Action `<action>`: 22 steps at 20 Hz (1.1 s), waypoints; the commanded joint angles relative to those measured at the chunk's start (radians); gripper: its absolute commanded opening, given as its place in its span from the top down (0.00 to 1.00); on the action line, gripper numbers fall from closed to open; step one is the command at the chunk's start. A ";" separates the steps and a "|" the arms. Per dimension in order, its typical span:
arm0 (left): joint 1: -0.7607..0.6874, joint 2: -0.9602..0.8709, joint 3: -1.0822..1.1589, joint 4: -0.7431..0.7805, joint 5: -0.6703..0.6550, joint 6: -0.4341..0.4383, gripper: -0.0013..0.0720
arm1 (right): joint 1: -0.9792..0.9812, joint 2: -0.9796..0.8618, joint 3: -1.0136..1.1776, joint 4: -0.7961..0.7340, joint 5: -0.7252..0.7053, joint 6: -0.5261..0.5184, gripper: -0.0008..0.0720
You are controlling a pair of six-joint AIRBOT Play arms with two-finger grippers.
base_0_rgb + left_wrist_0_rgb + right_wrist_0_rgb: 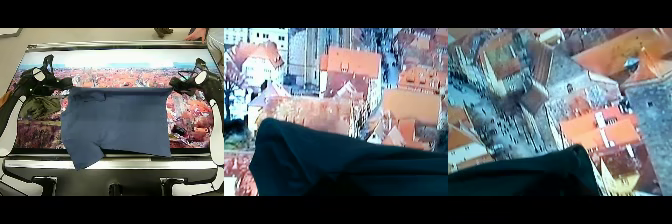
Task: Fold the shirts.
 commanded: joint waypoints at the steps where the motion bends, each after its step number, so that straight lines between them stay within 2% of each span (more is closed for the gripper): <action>1: 0.017 -0.004 0.007 0.002 -0.339 0.073 0.94 | -0.001 0.026 -0.002 0.000 0.399 -0.097 0.93; 3: 0.016 -0.005 -0.011 0.001 -0.453 0.091 0.94 | -0.001 0.024 -0.036 0.000 0.500 -0.113 0.93; 5: 0.016 -0.011 -0.042 0.001 -0.523 0.095 0.94 | -0.001 0.023 -0.094 0.005 0.504 -0.108 0.93; 8: 0.018 -0.024 -0.092 -0.004 -0.530 0.094 0.94 | -0.001 0.005 -0.164 0.035 0.500 -0.102 0.93; 14: 0.025 -0.034 -0.118 -0.004 -0.525 0.094 0.94 | -0.001 -0.007 -0.171 0.032 0.492 -0.087 0.93; 15: 0.026 -0.035 -0.117 -0.004 -0.526 0.094 0.79 | -0.001 -0.006 -0.171 0.035 0.494 -0.085 0.90; 16: 0.027 -0.032 -0.113 -0.007 -0.541 0.098 0.53 | -0.001 -0.005 -0.170 0.035 0.499 -0.086 0.67; 17: 0.036 -0.025 -0.108 -0.007 -0.564 0.102 0.46 | -0.002 0.004 -0.169 0.028 0.521 -0.098 0.47; 19: 0.067 0.008 -0.106 -0.007 -0.611 0.101 0.34 | -0.002 0.043 -0.168 -0.046 0.588 -0.139 0.40; 20: 0.089 0.032 -0.106 -0.007 -0.635 0.097 0.34 | -0.012 0.066 -0.168 -0.068 0.599 -0.133 0.38; 22: 0.119 0.106 -0.163 -0.011 -0.649 0.063 0.34 | -0.069 0.103 -0.168 0.013 0.625 -0.124 0.38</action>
